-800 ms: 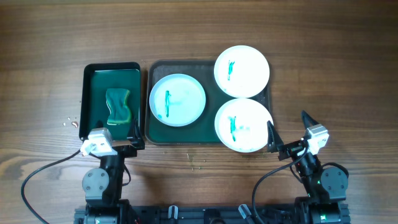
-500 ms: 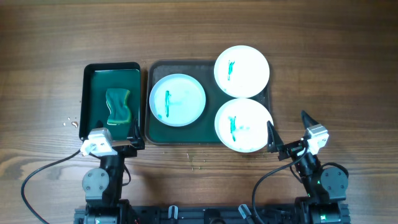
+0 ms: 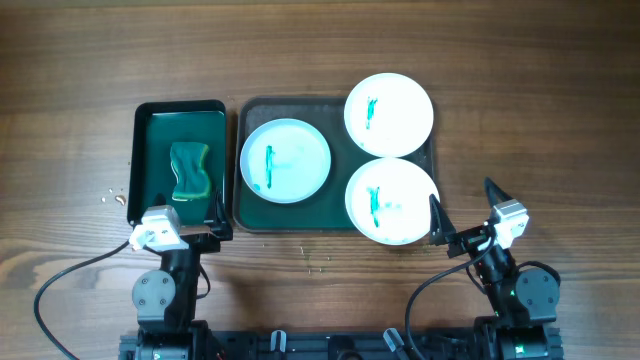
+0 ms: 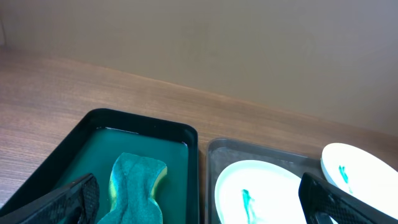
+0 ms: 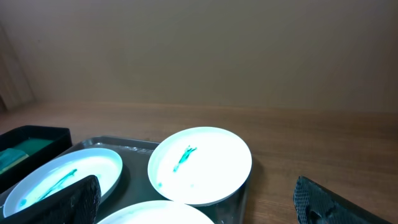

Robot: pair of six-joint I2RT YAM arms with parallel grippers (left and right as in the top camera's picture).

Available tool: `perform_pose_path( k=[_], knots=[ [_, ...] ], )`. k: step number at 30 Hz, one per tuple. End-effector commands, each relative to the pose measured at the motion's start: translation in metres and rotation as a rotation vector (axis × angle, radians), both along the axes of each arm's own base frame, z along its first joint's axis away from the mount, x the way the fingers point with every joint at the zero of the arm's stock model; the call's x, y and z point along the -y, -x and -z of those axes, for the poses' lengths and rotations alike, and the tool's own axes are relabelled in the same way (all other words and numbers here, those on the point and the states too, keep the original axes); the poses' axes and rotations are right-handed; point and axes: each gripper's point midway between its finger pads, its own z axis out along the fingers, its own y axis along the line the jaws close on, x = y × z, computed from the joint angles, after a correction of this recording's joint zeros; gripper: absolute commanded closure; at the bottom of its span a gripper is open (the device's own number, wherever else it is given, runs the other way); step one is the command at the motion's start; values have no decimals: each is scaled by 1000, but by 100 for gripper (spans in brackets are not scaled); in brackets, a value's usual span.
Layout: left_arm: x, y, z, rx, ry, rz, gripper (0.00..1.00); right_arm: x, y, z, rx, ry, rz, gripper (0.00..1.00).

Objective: Clean dirty plates on tray and stack at the side

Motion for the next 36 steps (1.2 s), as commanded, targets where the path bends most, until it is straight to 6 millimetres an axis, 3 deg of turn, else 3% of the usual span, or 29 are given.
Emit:
perform_pose_path(
  k=[1, 31, 36],
  knots=[
    [1, 0, 0, 4, 7, 6, 0, -2, 1, -1, 8, 2, -12, 0],
    [1, 0, -6, 31, 7, 7, 0, -2, 1, -1, 10, 8, -11, 0],
    [24, 1, -3, 16, 16, 142, 0, -3, 1, -1, 7, -2, -18, 0]
  ],
)
